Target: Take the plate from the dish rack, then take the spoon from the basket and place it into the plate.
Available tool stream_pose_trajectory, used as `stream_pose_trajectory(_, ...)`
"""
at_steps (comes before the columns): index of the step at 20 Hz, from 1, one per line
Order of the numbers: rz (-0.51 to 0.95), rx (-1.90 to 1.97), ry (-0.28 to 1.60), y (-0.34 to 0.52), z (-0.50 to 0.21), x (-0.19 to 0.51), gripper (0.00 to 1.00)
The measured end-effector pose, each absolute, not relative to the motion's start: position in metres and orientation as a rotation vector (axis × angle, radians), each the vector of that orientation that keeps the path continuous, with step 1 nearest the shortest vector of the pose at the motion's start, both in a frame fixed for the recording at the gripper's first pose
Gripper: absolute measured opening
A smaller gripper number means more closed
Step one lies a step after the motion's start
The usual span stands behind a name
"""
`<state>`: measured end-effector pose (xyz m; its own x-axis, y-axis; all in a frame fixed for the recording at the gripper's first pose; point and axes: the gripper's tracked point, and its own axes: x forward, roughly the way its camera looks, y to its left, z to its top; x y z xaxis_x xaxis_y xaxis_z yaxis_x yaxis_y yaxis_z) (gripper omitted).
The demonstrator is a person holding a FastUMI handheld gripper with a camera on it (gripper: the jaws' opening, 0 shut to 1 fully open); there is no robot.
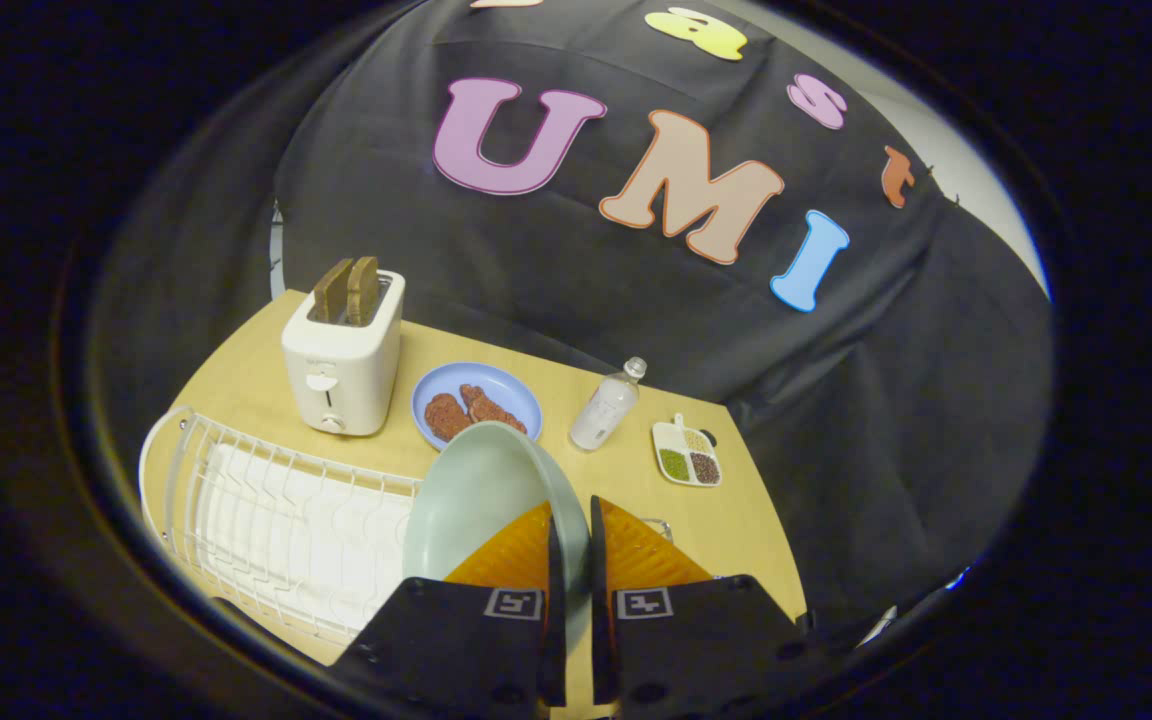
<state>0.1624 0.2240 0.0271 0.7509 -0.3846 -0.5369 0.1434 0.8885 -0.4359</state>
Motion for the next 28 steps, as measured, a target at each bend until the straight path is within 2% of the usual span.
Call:
stream_pose_trajectory(8,-0.059,-0.081,0.669,0.185,0.03,0.098,0.13)
stream_pose_trajectory(15,0.006,0.077,0.558,0.087,0.037,0.028,0.13)
stream_pose_trajectory(20,0.037,0.191,0.542,0.038,-0.023,-0.021,0.13)
stream_pose_trajectory(28,0.031,0.27,0.58,0.024,-0.118,-0.017,0.13)
